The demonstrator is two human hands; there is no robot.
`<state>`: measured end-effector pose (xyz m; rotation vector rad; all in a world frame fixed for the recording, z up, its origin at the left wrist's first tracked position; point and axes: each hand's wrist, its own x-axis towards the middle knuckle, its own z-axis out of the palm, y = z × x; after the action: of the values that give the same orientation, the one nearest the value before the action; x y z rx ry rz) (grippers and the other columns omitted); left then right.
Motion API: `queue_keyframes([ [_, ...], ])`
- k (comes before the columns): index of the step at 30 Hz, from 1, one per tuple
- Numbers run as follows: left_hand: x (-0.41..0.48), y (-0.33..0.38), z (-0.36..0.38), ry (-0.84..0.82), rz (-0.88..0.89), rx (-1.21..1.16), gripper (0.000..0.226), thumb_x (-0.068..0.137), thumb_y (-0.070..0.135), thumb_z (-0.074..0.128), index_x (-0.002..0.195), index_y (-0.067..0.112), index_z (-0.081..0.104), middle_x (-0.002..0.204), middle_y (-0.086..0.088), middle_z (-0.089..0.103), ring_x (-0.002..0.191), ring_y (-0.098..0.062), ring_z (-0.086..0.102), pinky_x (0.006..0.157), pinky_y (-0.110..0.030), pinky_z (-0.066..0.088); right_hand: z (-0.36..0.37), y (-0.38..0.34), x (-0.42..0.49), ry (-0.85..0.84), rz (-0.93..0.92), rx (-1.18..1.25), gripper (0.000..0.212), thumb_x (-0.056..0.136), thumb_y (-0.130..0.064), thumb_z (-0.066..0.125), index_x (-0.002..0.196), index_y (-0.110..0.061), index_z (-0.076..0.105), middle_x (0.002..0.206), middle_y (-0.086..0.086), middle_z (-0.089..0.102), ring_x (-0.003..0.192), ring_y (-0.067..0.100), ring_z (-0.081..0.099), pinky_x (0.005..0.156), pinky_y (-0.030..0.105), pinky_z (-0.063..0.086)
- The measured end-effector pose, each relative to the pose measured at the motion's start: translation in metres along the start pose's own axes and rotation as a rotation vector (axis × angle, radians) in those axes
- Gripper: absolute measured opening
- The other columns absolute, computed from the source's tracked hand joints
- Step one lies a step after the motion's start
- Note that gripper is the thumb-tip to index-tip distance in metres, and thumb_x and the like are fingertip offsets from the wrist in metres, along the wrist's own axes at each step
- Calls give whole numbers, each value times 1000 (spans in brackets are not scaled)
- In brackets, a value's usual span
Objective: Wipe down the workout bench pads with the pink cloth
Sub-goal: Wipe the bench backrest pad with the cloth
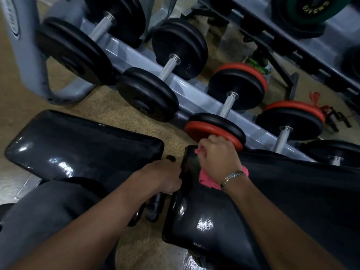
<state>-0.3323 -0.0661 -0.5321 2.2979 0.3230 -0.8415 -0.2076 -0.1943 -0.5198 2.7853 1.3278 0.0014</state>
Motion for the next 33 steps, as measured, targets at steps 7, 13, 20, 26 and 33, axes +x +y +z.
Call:
queue_keyframes([
  [7, 1, -3, -2, -41, -74, 11, 24, 95, 20, 51, 71, 20, 51, 93, -6, 65, 86, -25, 64, 71, -33, 50, 16, -23, 11, -80, -121, 28, 40, 88, -36, 37, 95, -28, 76, 92, -5, 65, 91, 20, 56, 81, 37, 45],
  [13, -8, -6, -12, -84, -116, 37, 20, 98, 17, 49, 79, 13, 54, 93, -12, 65, 93, -28, 64, 80, -33, 52, 22, -46, 21, -59, -32, -111, 14, 87, -21, 61, 93, -18, 73, 94, 4, 65, 93, 26, 56, 81, 39, 46],
  [20, -12, -13, -19, -87, -176, 61, 25, 95, 10, 53, 71, 6, 51, 74, -5, 54, 66, -19, 53, 71, -33, 48, 28, -60, 13, -138, -180, -156, 12, 89, -31, 61, 89, -24, 71, 96, -1, 65, 97, 23, 53, 83, 38, 40],
  [26, -4, -46, -18, 21, -242, -5, 31, 98, 23, 48, 119, 7, 65, 119, -11, 66, 102, -26, 63, 93, -36, 54, 21, -67, 6, -222, -167, -91, 24, 89, -25, 50, 95, -27, 73, 98, -2, 68, 104, 22, 53, 90, 37, 40],
  [33, -9, -35, -22, 294, -94, -288, 10, 94, 23, 54, 95, 18, 63, 96, 0, 66, 92, -21, 64, 76, -33, 49, -7, -53, -9, -116, 176, 908, 34, 85, -5, 67, 90, -37, 76, 91, -21, 75, 92, -4, 67, 84, 14, 49],
])
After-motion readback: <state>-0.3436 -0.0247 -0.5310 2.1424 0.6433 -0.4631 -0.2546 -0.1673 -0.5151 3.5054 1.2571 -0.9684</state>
